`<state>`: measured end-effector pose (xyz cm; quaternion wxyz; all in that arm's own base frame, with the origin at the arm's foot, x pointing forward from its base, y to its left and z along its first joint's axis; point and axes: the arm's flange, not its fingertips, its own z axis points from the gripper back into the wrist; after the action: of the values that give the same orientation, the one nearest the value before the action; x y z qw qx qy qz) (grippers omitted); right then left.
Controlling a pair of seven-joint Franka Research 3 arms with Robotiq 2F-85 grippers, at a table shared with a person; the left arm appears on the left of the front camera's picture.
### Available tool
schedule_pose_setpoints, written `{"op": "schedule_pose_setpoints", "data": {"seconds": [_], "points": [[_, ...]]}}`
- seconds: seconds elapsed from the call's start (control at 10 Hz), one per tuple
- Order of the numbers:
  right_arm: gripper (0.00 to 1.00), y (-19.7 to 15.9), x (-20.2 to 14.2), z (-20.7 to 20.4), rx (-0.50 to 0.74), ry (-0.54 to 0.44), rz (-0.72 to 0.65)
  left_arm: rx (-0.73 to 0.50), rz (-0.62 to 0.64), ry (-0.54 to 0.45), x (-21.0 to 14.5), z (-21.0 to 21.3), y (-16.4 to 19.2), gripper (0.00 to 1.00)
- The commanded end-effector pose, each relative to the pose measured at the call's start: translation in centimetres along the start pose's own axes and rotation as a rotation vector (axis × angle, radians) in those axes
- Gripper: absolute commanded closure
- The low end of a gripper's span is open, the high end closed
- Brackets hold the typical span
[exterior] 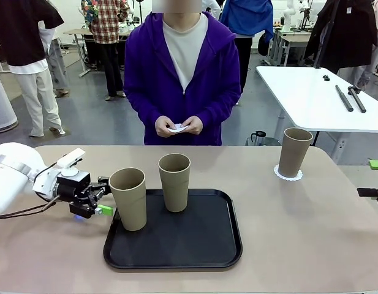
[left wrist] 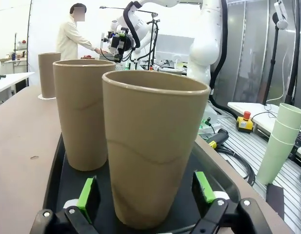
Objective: Place coasters on the table and set cups on them.
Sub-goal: Take one Reusable plastic cup from the Flat Tray and place it on a coaster set by the human.
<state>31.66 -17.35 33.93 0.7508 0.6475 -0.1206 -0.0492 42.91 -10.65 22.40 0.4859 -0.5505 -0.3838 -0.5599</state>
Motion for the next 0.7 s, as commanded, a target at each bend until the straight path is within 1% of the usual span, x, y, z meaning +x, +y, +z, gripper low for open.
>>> {"op": "schedule_pose_setpoints", "data": {"seconds": [0.0, 0.4, 0.6], "points": [[0.00, 0.1, 0.0, -0.1, 0.009, -0.001, 0.006, 0.001, 0.009, 0.008, 0.0, -1.5, 0.4, 0.00], [0.00, 0.1, 0.0, -0.1, 0.009, -0.001, 0.006, -0.048, 0.036, 0.019, -0.4, -3.4, 0.2, 0.00], [0.00, 0.1, 0.0, -0.1, 0.009, -0.001, 0.006, -0.054, 0.023, 0.029, -0.7, -4.1, 0.2, 0.00]]}}
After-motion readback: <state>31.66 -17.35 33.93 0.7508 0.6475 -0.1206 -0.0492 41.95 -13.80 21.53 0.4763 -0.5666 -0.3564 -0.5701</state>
